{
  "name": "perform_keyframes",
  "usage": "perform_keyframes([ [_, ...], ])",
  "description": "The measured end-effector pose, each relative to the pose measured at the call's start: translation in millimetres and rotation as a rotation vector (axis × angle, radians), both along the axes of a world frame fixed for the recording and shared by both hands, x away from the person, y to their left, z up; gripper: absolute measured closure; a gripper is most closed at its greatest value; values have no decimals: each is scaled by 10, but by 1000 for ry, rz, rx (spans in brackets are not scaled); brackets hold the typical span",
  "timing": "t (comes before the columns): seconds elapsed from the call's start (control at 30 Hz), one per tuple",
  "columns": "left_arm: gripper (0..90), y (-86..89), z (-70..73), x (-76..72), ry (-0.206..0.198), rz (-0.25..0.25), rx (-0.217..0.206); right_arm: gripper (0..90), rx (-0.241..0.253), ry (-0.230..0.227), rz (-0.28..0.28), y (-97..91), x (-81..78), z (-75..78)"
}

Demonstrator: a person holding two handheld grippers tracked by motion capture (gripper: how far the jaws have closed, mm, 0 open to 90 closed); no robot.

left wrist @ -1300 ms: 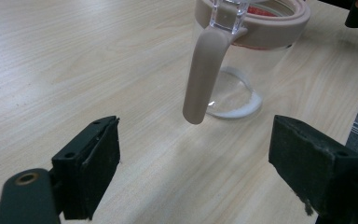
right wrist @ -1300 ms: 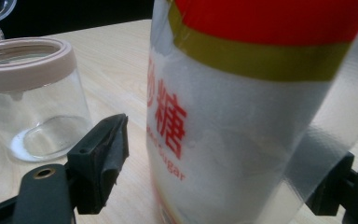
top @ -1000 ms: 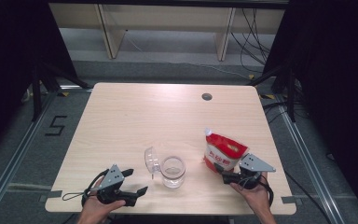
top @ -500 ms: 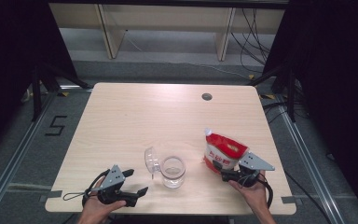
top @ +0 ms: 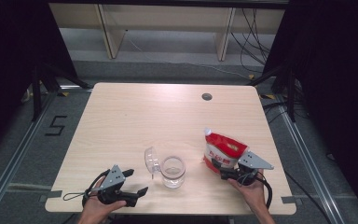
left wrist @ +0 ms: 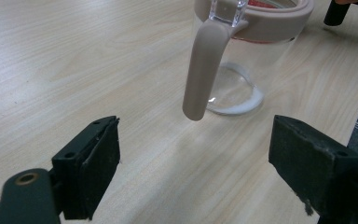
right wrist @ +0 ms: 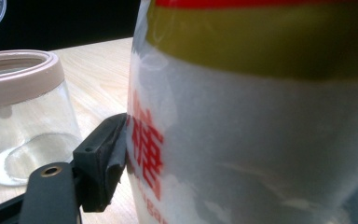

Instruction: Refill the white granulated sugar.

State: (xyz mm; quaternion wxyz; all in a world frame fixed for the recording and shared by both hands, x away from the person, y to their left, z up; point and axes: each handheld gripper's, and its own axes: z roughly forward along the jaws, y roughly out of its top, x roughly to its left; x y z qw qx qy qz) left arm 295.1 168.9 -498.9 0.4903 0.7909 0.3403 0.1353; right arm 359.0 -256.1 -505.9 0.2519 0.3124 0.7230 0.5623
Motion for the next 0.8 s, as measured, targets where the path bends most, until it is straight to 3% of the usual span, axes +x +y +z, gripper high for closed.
perform_keyframes([
  [0.07, 162, 4, 0, 2, 0, -5, 6, 245, 5, -24, 8, 3, 23, -12],
  [0.13, 162, 3, 1, 3, 1, -7, 10, 250, 1, 16, 4, 6, 6, -8],
  [0.23, 162, -1, 0, 0, 5, -8, 9, 253, 5, 10, 17, 7, 21, -12],
  [0.33, 162, -1, -1, 1, 6, -8, 9, 261, 22, -30, 14, 19, 54, -31],
  [0.37, 162, -6, 0, -4, 7, 0, 8, 262, -4, -30, 19, 1, 65, -31],
  [0.4, 162, -7, -1, -3, 7, 0, 7, 264, 9, -14, 52, 0, 70, -30],
  [0.47, 162, -3, -3, -1, 7, -2, 13, 269, 24, 29, 19, 18, 44, -40],
  [0.53, 162, -3, -3, -2, 6, -2, 13, 270, 46, 4, 13, 28, 65, -55],
  [0.57, 162, -1, 0, -3, 6, -2, 15, 273, 13, 29, 29, 13, 73, -52],
  [0.7, 162, -4, -9, 3, 6, -8, 6, 275, 29, 4, 21, 21, 85, -63],
  [0.73, 162, -5, -9, 3, 7, -8, 7, 274, 25, 7, 29, 17, 90, -63],
  [0.77, 162, -6, -9, 3, 8, -7, 6, 274, 28, 23, 83, 3, 106, -62],
  [0.8, 162, -6, -9, 4, 8, -6, 6, 276, 48, 37, 39, 34, 78, -66],
])
